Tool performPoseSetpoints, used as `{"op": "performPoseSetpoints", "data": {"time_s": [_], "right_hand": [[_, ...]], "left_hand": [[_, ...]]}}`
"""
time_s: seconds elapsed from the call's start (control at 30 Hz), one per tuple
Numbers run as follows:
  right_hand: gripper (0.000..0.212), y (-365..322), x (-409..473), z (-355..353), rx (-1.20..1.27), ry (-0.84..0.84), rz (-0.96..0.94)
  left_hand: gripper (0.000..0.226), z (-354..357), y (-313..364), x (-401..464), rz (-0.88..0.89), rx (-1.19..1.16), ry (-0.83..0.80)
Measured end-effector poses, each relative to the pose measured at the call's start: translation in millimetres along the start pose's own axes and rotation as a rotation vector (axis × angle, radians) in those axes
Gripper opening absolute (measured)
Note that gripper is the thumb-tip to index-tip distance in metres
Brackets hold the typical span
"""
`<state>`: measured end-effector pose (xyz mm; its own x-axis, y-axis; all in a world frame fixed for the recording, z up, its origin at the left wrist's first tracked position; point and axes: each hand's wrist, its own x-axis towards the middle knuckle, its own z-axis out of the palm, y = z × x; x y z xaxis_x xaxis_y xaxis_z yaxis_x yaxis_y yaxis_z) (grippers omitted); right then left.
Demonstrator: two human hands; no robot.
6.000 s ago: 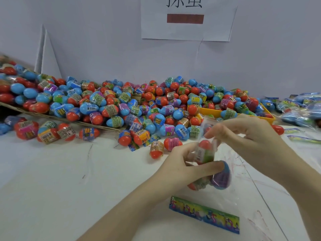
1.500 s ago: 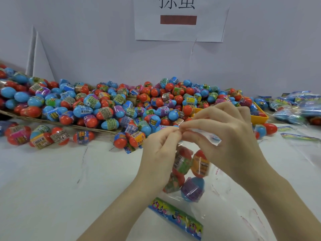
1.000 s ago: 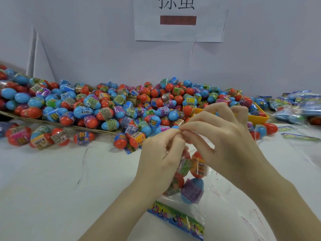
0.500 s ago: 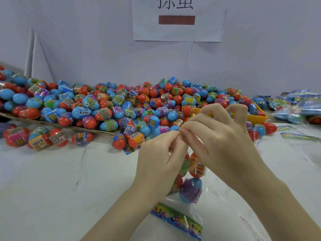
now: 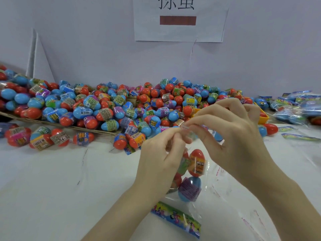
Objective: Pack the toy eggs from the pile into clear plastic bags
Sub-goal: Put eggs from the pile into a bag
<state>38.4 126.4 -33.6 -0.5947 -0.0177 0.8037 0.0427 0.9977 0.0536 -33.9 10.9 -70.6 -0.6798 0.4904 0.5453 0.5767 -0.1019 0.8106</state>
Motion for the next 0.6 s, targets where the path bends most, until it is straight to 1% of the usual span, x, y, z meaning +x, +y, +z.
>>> {"op": "performPoseSetpoints", "data": {"time_s": [0.07,0.17,0.3,0.4,0.5,0.6], "right_hand": [[0.021,-1.2,0.2,-1.0,-0.012,-0.021,-0.017],[0.023,-2.9,0.5,-0.9,-0.026,-0.031,-0.015],[0.027,-3.9,0.4,-1.9,0.001,-0.017,-0.044],[0.028,-3.7,-0.6,-2.2,-0.011,-0.027,-0.077],[0.028,-4.0,-1.3,-1.6,-0.062,-0.047,-0.137],[0.03,-5.7,-1.4,0.3,-0.072,-0.041,-0.152]], "left_hand": [[0.021,-0.3,1.0,0.3,-0.019,-0.046,0.01],[0.02,0.0,2.4,-0.9,-0.021,-0.091,-0.005],[0.017,-0.4,2.5,-0.9,0.019,-0.061,-0.011],[0.02,-0.9,0.6,0.0,0.011,-0.066,-0.007],[0.021,-2.0,-1.6,0.8,0.046,0.014,0.0],[0.022,-3.3,-3.6,1.9,0.144,0.131,0.013]]}}
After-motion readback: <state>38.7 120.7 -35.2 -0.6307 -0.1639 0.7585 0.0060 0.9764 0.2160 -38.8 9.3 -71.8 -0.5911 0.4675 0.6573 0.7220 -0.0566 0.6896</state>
